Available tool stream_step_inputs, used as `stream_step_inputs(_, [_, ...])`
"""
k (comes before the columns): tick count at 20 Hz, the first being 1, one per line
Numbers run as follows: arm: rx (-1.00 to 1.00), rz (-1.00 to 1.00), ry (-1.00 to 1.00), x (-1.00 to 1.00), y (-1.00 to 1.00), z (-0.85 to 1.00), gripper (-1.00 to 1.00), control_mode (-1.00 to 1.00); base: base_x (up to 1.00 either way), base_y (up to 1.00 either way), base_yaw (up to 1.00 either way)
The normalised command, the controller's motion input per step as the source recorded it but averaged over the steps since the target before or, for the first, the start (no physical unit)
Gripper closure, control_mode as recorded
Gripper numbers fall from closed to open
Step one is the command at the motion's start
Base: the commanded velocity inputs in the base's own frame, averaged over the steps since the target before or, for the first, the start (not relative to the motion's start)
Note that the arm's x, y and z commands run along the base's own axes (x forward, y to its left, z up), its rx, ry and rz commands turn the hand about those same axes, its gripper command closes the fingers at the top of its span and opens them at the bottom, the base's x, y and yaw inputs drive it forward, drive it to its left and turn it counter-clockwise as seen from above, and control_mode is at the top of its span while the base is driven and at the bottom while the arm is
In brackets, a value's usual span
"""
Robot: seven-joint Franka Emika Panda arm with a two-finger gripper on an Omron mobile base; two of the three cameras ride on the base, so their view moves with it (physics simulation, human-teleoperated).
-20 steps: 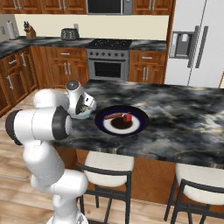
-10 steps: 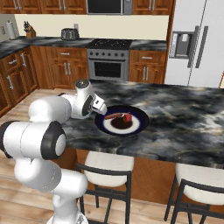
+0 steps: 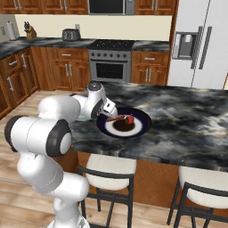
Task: Place one cooked food and one vegetable from the large plate to each tupperware container.
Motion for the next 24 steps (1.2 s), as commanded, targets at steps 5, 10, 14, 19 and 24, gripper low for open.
stream_step_inputs(5, [0.00, 0.00, 0.00, 0.19, -0.23, -0.33, -1.00, -1.00, 0.00, 0.00, 0.00])
stream_step_inputs(10, [0.00, -0.03, 0.01, 0.54, -0.06, -0.13, -1.00, -1.00, 0.00, 0.00, 0.00])
stream_step_inputs(14, [0.00, -0.16, 0.00, 0.50, 0.00, -0.21, -1.00, -1.00, 0.00, 0.00, 0.00])
stream_step_inputs(19, [0.04, -0.20, 0.00, 0.44, 0.00, -0.25, -1.00, -1.00, 0.00, 0.00, 0.00])
stream_step_inputs(24, [0.06, -0.11, 0.02, 0.36, 0.00, -0.25, -1.00, -1.00, 0.00, 0.00, 0.00])
